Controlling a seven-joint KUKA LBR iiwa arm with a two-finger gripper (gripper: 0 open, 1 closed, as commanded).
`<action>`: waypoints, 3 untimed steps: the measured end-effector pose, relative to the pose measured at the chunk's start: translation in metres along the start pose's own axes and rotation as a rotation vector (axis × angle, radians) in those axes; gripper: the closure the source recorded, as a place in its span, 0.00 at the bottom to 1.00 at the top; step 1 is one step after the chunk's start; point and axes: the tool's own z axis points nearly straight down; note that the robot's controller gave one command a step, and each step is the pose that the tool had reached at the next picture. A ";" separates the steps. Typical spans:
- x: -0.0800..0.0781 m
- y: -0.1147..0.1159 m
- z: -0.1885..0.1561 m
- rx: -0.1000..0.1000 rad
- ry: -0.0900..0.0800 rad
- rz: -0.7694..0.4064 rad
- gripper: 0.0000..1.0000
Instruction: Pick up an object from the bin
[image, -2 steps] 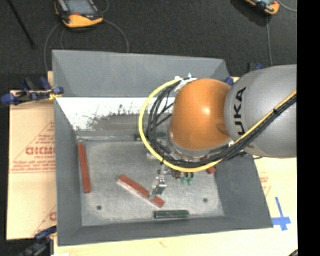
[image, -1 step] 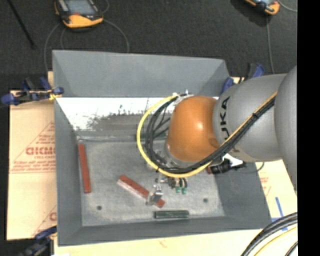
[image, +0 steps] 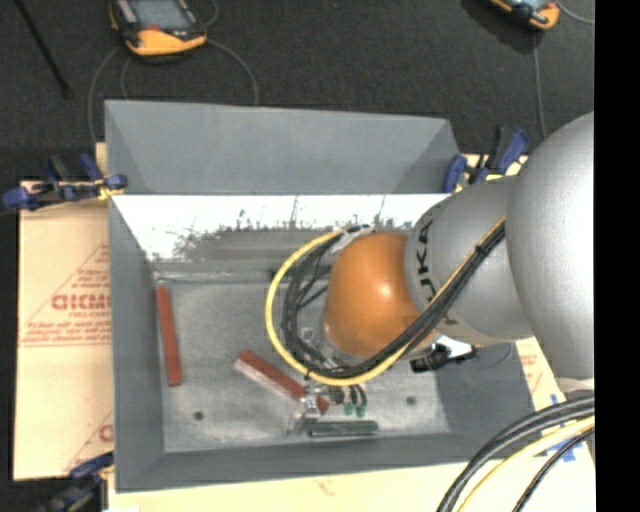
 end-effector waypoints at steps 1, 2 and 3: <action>-0.080 0.019 0.021 -0.001 0.005 -0.154 1.00; -0.080 0.019 0.021 -0.001 0.005 -0.153 1.00; -0.077 0.008 -0.100 -0.002 0.000 -0.080 1.00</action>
Offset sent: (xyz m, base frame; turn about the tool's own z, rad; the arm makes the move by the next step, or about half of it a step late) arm 0.0000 0.0000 0.0000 0.0000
